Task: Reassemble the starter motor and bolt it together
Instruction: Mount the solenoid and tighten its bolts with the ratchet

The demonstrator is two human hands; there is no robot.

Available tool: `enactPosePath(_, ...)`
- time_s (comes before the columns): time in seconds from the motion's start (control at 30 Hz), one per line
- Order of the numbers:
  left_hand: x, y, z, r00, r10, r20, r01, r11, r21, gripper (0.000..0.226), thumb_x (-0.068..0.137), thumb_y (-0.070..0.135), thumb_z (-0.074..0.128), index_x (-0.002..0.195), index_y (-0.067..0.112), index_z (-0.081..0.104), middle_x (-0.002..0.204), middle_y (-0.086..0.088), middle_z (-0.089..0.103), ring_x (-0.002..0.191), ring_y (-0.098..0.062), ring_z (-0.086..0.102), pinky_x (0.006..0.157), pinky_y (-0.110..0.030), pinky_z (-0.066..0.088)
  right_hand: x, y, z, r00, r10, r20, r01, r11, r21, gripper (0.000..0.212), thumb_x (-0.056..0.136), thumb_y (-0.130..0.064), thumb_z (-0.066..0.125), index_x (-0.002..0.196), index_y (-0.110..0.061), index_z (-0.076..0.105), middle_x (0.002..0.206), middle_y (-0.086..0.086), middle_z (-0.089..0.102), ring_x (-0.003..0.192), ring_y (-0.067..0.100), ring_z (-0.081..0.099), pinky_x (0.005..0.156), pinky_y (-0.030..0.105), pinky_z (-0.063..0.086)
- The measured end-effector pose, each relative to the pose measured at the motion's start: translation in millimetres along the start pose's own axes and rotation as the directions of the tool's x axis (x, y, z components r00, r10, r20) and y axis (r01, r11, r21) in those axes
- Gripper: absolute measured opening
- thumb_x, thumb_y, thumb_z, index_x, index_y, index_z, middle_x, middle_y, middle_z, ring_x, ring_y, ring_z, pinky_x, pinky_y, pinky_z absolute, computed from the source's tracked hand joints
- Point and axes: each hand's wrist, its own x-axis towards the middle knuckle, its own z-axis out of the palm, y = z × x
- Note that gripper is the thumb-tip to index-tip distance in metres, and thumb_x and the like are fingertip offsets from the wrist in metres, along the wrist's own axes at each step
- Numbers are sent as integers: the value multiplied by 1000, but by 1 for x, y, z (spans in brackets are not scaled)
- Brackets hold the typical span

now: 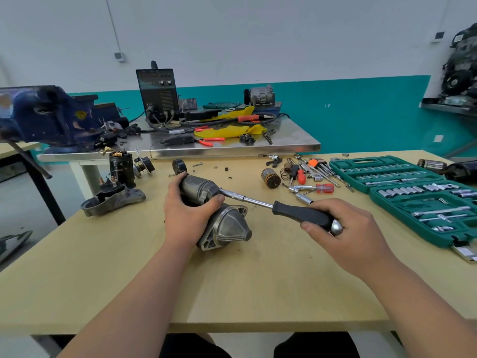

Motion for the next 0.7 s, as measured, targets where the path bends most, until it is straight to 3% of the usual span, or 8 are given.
enactPosePath(0.13, -1, -1, 0, 1000, 5, -2, -5, 1000, 0, 91, 50, 53, 83, 131, 46, 42, 127, 8, 54, 116, -15, 55, 103, -44, 47, 6, -3, -3, 999, -6, 39, 6, 1000, -15, 21, 74, -28, 73, 88, -37, 61, 81, -20, 61, 80, -6, 53, 67, 4, 35)
enactPosePath(0.27, 0, -2, 0, 1000, 2, -2, -2, 1000, -1, 90, 51, 54, 84, 130, 47, 41, 128, 9, 53, 117, -15, 55, 103, -44, 47, 19, -10, -17, 975, 64, 211, -51, 996, -68, 42, 76, -26, 80, 90, -51, 49, 99, -24, 55, 92, -8, 53, 72, 6, 35)
enactPosePath(0.37, 0, -1, 1, 1000, -5, -2, 5, 1000, 5, 91, 52, 53, 85, 132, 47, 41, 128, 9, 52, 117, -15, 55, 103, -44, 47, 22, -17, -22, 940, 106, 325, -89, 994, -66, 50, 78, -25, 78, 92, -57, 43, 101, -25, 55, 83, -15, 54, 60, 1, 37)
enactPosePath(0.5, -1, -1, 1, 1000, -6, -7, 6, 1000, -3, 92, 50, 56, 83, 131, 47, 40, 129, 9, 52, 118, -16, 54, 104, -44, 46, 23, -26, -18, 983, 96, 159, -88, 995, -56, 29, 81, -27, 73, 85, -49, 55, 84, -25, 60, 80, -8, 54, 59, 7, 36)
enactPosePath(0.6, -2, -1, 0, 1000, -3, -9, 3, 1000, -7, 92, 49, 57, 83, 131, 47, 40, 129, 9, 52, 118, -16, 54, 103, -45, 47, 30, -26, -11, 972, 221, 81, -218, 975, -44, 9, 90, -38, 59, 81, -40, 61, 68, -14, 64, 57, 0, 54, 54, 23, 38)
enactPosePath(0.67, -1, -2, 0, 1000, 0, -7, 0, 1000, -11, 93, 50, 56, 83, 131, 47, 40, 128, 9, 52, 118, -16, 54, 103, -45, 47, 34, -26, -11, 947, 308, 94, -308, 951, -24, 15, 89, -45, 57, 81, -34, 63, 65, -9, 66, 49, 0, 54, 51, 25, 44)
enactPosePath(0.7, 0, -2, 1, 1000, 0, -6, 0, 1000, -11, 93, 50, 56, 83, 132, 46, 40, 129, 8, 52, 118, -16, 54, 103, -45, 47, 34, -26, -14, 939, 309, 149, -310, 951, -17, 10, 86, -47, 61, 85, -37, 62, 73, -13, 67, 54, -3, 56, 53, 21, 46)
